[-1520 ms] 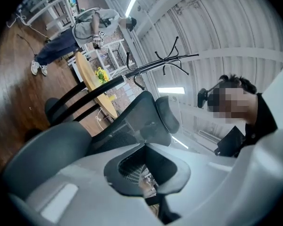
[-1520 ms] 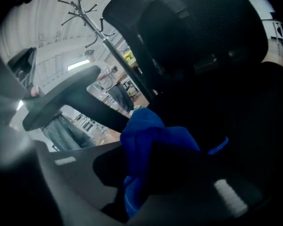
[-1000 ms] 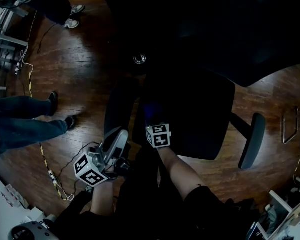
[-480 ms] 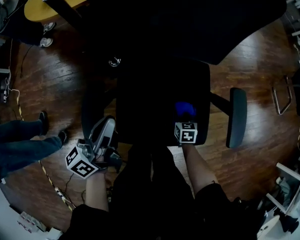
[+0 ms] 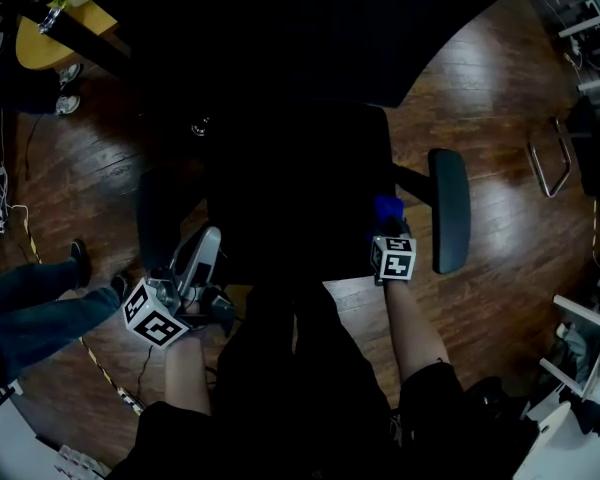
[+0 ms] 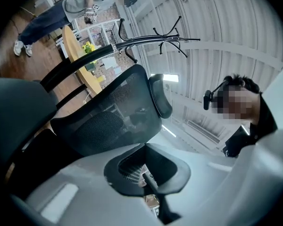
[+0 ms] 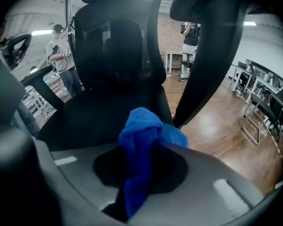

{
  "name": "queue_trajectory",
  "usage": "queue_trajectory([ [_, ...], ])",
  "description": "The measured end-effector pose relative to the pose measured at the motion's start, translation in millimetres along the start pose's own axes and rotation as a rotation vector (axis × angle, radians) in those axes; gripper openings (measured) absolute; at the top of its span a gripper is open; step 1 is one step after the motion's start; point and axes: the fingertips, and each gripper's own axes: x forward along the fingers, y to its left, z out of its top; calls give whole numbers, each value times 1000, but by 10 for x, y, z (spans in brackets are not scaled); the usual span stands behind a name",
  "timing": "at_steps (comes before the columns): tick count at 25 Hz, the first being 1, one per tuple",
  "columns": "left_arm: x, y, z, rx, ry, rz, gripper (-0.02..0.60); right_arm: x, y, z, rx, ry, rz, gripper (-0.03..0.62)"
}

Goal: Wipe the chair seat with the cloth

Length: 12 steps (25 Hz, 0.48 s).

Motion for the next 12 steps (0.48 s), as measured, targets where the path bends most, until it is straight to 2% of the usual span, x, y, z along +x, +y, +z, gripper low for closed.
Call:
queue_trajectory([
  [4, -61, 46, 77, 5, -23, 20, -12, 3, -9, 46, -17, 3, -21, 66],
  [6, -143, 79, 129, 10, -40, 38, -12, -1, 156, 99, -33, -12, 9, 66],
  [9, -300, 131, 209, 13, -79, 67, -12, 26, 782, 167, -44, -39, 150, 66],
  [12, -433, 159, 316, 26, -112, 92, -12, 103, 1655, 89, -63, -3, 327, 66],
])
